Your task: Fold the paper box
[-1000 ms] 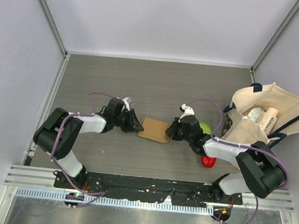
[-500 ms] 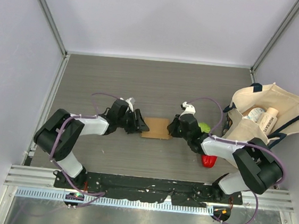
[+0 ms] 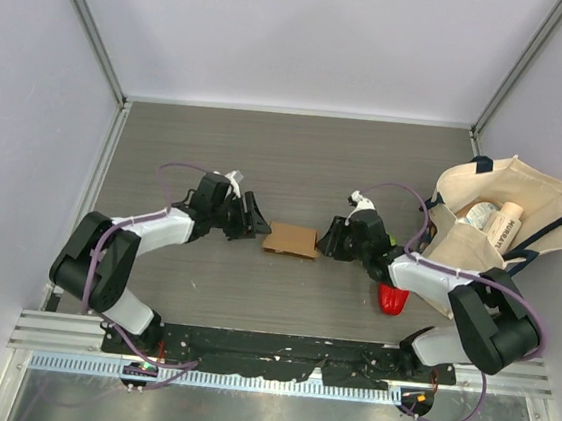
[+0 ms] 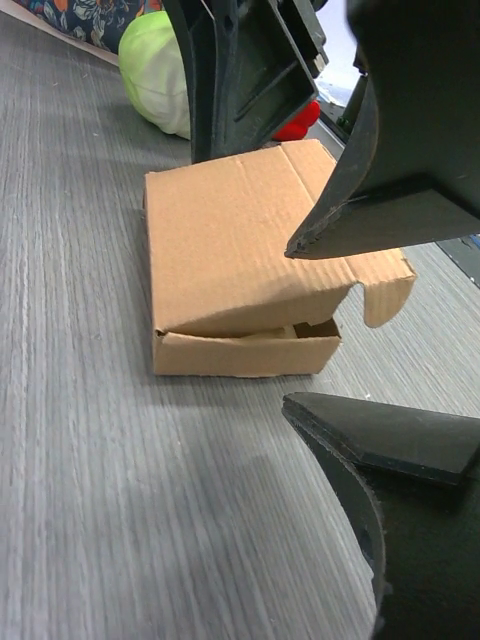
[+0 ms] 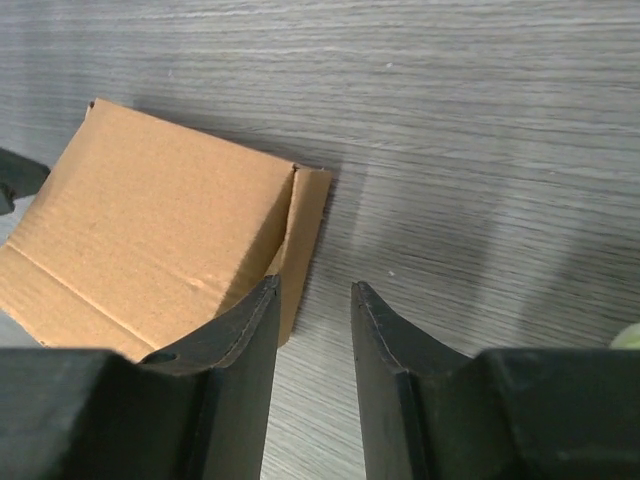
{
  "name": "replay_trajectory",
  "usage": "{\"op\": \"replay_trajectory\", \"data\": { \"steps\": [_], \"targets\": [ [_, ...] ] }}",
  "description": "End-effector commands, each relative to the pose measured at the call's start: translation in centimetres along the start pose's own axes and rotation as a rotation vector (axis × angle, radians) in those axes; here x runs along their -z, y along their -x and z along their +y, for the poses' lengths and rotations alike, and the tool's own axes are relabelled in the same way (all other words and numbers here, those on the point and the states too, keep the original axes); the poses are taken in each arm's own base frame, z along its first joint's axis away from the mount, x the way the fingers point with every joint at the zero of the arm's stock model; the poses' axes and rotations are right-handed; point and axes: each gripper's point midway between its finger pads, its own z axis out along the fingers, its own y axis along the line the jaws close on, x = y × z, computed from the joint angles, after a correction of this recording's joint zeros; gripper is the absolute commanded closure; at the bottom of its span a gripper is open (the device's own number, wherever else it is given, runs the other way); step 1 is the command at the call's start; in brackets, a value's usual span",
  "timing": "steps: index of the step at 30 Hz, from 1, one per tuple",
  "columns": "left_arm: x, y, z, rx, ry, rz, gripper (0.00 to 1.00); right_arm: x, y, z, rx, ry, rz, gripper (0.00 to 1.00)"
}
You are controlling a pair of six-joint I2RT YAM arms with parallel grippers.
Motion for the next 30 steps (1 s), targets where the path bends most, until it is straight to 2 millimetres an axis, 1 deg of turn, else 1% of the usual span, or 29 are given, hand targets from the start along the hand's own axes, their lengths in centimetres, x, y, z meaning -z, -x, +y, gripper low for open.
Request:
{"op": "replay_trajectory", "data": {
  "steps": [1,4,7,8,9,11,12,13,14,16,18,19,22,25,26,27,29,30],
  "targets": [
    [-0.9,1.0,-1.6,-0.027,-0.061,0.006,0.41,-0.4,1.1,2.1,0.018,0.078,0.010,0.59],
    [-1.6,1.1,-2.1,-0.017,-0.092,0.017,0.42,-0.9,0.9,2.4,0.004,0.092,0.021,0.58],
    [-2.1,0.7,-2.3,-0.025,-0.087,0.033,0.45,-1.2,0.6,2.4,-0.011,0.099,0.027,0.58],
    [-2.2,0.6,-2.1,-0.023,-0.082,0.037,0.48,-1.2,0.6,2.3,-0.014,0.095,0.022,0.58],
    [-2.2,0.3,-2.1,-0.024,-0.081,0.041,0.50,-1.0,0.9,2.0,-0.019,0.073,0.008,0.58],
    [-2.2,-0.1,-1.3,-0.019,-0.064,0.045,0.54,-0.8,1.0,1.1,-0.021,0.023,-0.002,0.57],
    [-2.1,-0.1,-1.2,-0.023,-0.054,0.036,0.54,-0.3,1.4,0.2,-0.023,-0.023,-0.018,0.57],
    [-2.0,-0.5,-0.6,-0.026,-0.042,0.040,0.56,-0.1,1.5,-0.2,-0.027,-0.039,-0.020,0.55],
    [-2.0,-0.7,-0.3,-0.027,-0.034,0.041,0.59,0.1,1.7,-0.3,-0.036,-0.039,-0.024,0.54],
    [-2.0,-1.2,0.5,-0.025,-0.016,0.043,0.63,0.7,2.2,0.0,-0.060,-0.005,-0.041,0.50],
    [-2.1,-1.5,0.9,-0.030,-0.011,0.043,0.66,0.9,2.7,0.6,-0.068,0.025,-0.054,0.47],
    [-2.1,-1.8,1.3,-0.023,-0.005,0.051,0.68,1.0,2.6,1.1,-0.068,0.047,-0.045,0.46],
    [-2.3,-2.0,1.5,-0.020,-0.004,0.049,0.72,0.9,2.7,1.8,-0.080,0.084,-0.048,0.45],
    [-2.3,-2.1,1.6,-0.018,-0.006,0.048,0.74,0.3,2.6,2.7,-0.092,0.133,-0.037,0.45],
    [-2.3,-2.1,1.6,-0.018,-0.007,0.049,0.74,-0.3,2.1,2.9,-0.094,0.150,-0.013,0.45],
    [-2.3,-2.0,1.5,-0.021,-0.008,0.046,0.74,-0.6,2.1,3.0,-0.099,0.159,-0.009,0.45],
    [-2.1,-1.9,1.3,-0.023,-0.012,0.040,0.75,-1.2,1.8,3.1,-0.103,0.169,0.001,0.46],
    [-2.1,-1.9,1.3,-0.024,-0.013,0.039,0.75,-1.4,1.8,3.0,-0.104,0.167,0.001,0.49]
  ]
}}
